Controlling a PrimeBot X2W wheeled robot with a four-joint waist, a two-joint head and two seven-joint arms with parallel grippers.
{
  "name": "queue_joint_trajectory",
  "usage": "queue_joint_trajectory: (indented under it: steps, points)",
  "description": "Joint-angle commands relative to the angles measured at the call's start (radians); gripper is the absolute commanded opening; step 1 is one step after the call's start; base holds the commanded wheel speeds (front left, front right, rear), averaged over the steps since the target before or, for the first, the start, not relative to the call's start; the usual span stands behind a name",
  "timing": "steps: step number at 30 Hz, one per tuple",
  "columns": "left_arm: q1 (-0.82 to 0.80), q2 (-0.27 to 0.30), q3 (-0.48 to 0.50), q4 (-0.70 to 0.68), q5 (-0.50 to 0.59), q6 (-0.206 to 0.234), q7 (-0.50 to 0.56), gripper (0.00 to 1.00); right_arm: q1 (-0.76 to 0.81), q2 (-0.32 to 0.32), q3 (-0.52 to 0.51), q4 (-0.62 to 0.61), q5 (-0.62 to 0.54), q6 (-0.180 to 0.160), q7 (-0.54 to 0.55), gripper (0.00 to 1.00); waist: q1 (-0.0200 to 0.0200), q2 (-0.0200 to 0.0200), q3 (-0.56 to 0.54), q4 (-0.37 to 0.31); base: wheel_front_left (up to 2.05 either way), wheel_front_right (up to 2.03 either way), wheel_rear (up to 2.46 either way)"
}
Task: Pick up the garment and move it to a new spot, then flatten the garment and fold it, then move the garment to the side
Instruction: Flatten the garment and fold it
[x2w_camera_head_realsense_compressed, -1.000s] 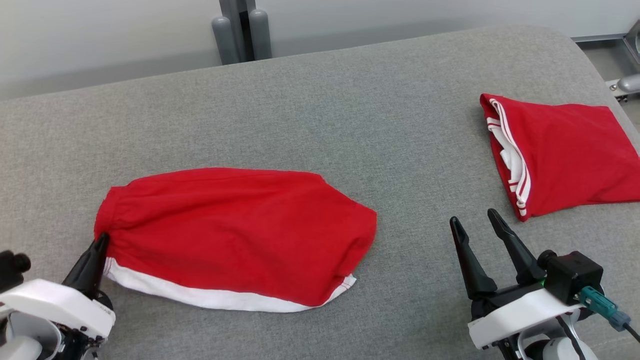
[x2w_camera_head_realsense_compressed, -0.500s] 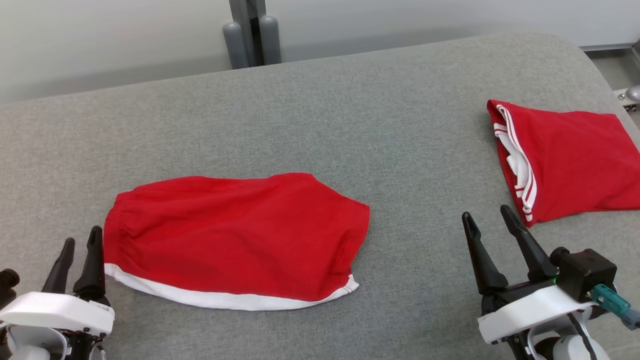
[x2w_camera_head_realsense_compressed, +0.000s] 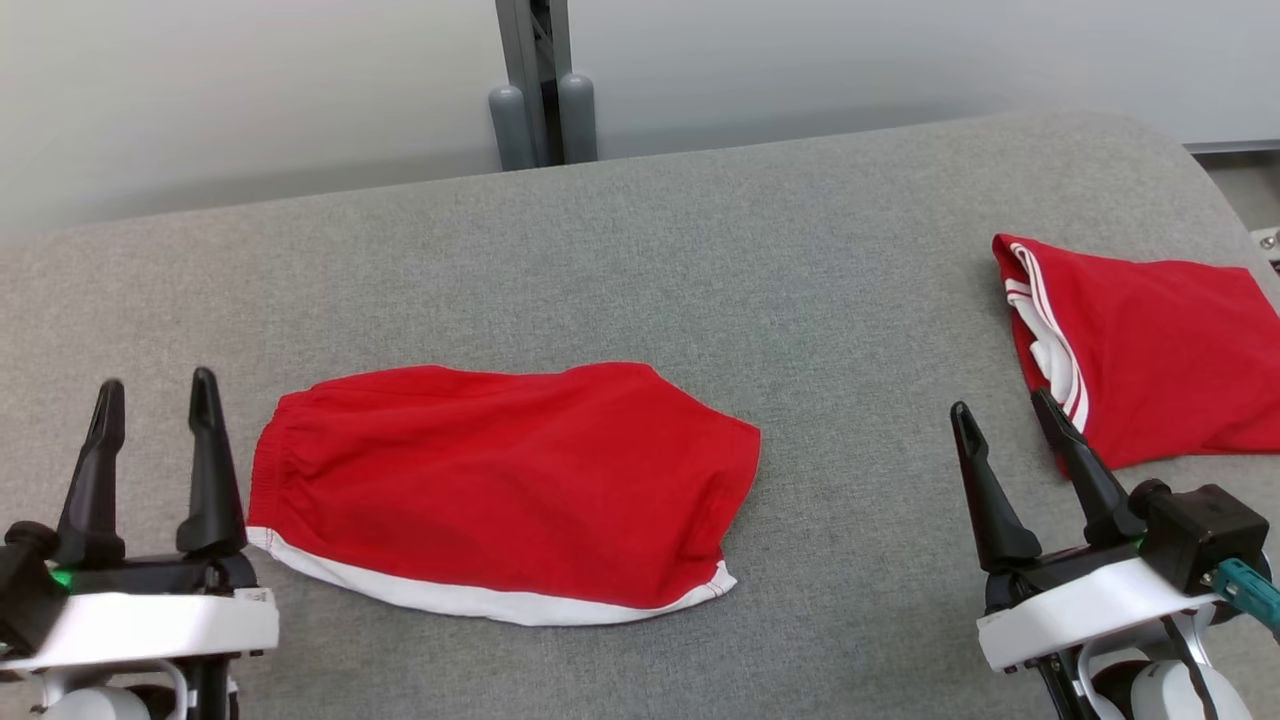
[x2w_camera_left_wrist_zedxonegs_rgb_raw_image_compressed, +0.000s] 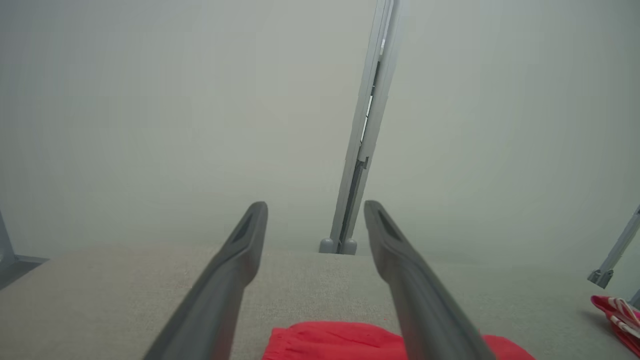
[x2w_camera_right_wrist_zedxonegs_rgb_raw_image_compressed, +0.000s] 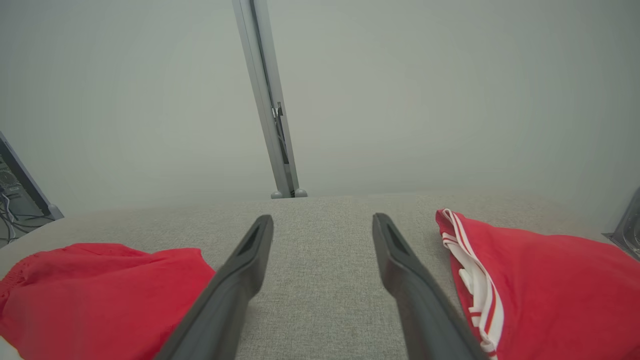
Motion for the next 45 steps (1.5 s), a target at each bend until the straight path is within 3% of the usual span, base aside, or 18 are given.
queue_joint_trajectory:
  steps: [1, 11, 23, 45]
  points:
    - [0.018, 0.005, -0.005, -0.026, 0.026, 0.012, -0.003, 1.00, -0.001, -0.007, 0.000, -0.006, -0.008, 0.000, 0.004, 1.00, -0.0001, 0.0000, -0.007, 0.001, 0.00, 0.00, 0.00]
    - [0.080, 0.026, -0.093, -0.134, 0.148, 0.077, 0.054, 1.00, 0.051, -0.010, 0.011, -0.025, -0.019, 0.000, 0.020, 1.00, -0.0001, 0.0000, -0.065, 0.001, 0.00, 0.00, 0.00]
    - [0.138, 0.025, -0.116, -0.005, 0.154, 0.057, 0.028, 1.00, 0.120, -0.009, -0.011, -0.041, -0.025, 0.000, 0.036, 1.00, -0.0001, 0.0000, -0.116, -0.001, 0.00, 0.00, 0.00]
    - [0.106, 0.035, -0.134, 0.024, 0.127, 0.046, 0.064, 1.00, 0.126, -0.006, -0.018, -0.078, -0.021, 0.000, 0.054, 1.00, -0.0001, 0.0000, -0.115, 0.007, 0.00, 0.00, 0.00]
